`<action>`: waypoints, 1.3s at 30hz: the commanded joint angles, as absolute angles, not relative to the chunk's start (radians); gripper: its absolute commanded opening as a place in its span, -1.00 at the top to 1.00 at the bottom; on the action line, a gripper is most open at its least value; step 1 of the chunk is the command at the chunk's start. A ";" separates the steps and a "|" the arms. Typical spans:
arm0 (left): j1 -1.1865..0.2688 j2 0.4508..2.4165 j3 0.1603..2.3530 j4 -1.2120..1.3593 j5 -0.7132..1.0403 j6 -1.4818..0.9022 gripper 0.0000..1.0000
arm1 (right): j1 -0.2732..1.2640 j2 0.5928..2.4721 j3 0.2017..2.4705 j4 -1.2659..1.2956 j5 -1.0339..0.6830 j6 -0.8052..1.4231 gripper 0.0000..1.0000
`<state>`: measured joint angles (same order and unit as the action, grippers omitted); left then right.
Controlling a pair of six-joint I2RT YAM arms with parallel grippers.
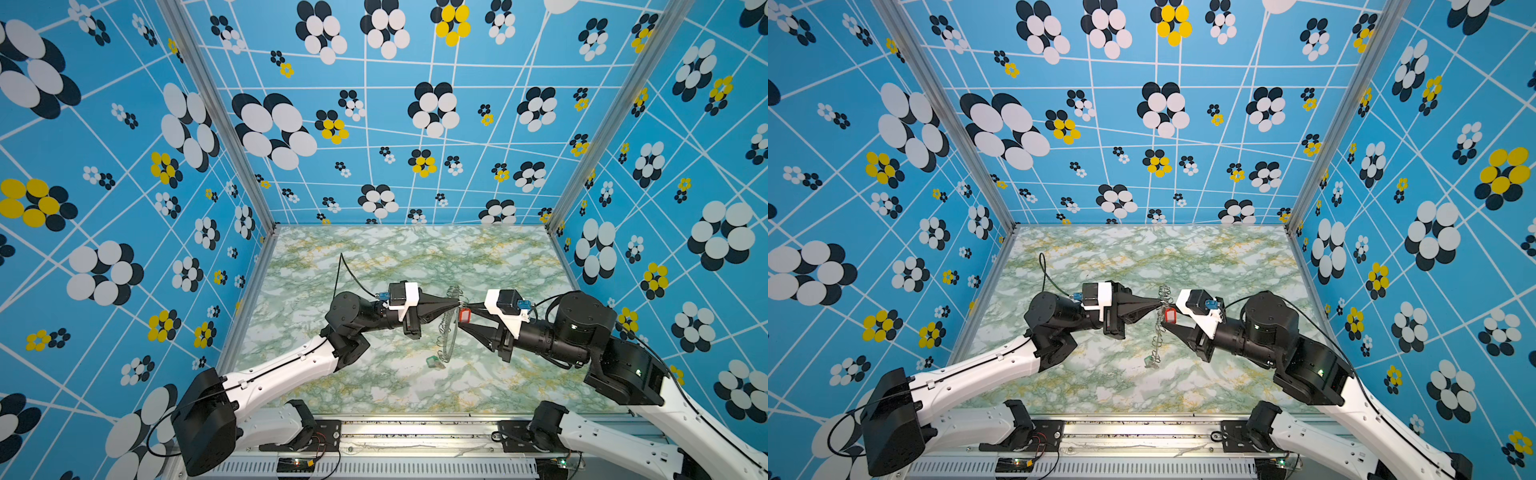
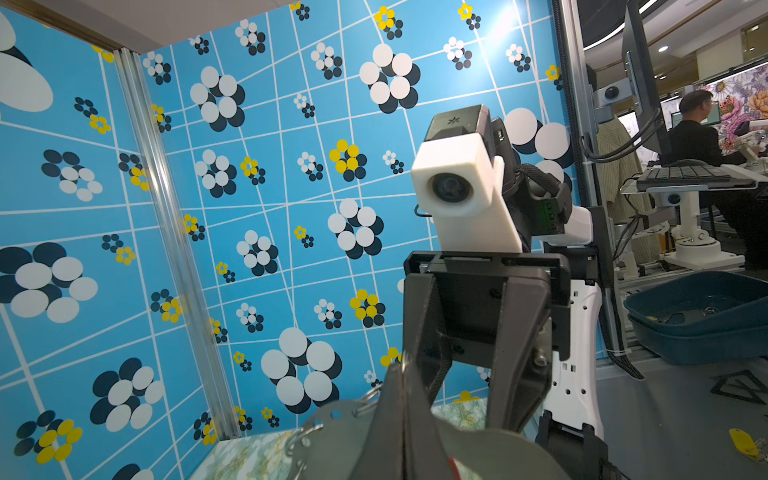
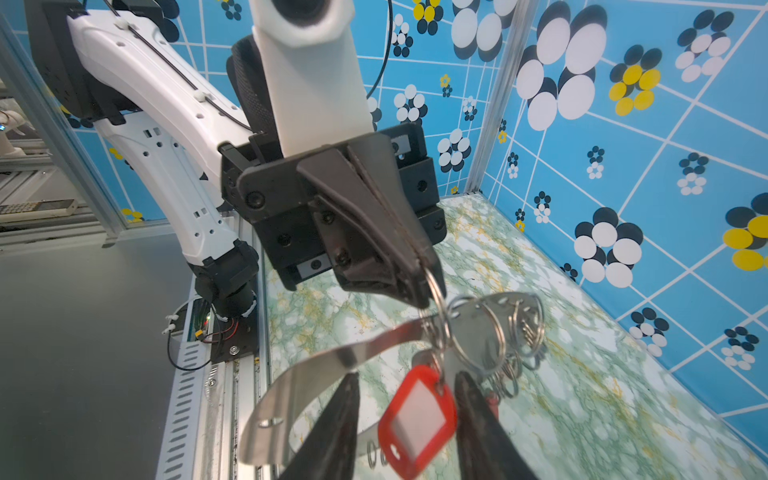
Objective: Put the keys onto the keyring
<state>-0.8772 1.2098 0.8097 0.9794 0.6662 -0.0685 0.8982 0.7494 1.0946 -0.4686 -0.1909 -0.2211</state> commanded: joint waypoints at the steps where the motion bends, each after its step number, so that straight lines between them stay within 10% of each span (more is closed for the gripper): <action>1: -0.869 1.207 0.814 1.024 0.683 -0.087 1.00 | 0.906 0.749 1.117 -0.491 -0.144 -0.252 0.15; 17: -0.870 1.199 0.816 1.004 0.693 -0.081 1.00 | 0.906 0.735 1.129 -0.446 -0.131 -0.298 0.21; 39: -0.871 1.192 0.816 0.993 0.683 -0.061 1.00 | 0.907 0.754 1.126 -0.426 -0.214 -0.288 1.00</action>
<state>-0.8772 1.2098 0.8097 0.9649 0.6888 -0.0677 0.9009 0.7498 1.1015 -0.4595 -0.1665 -0.2993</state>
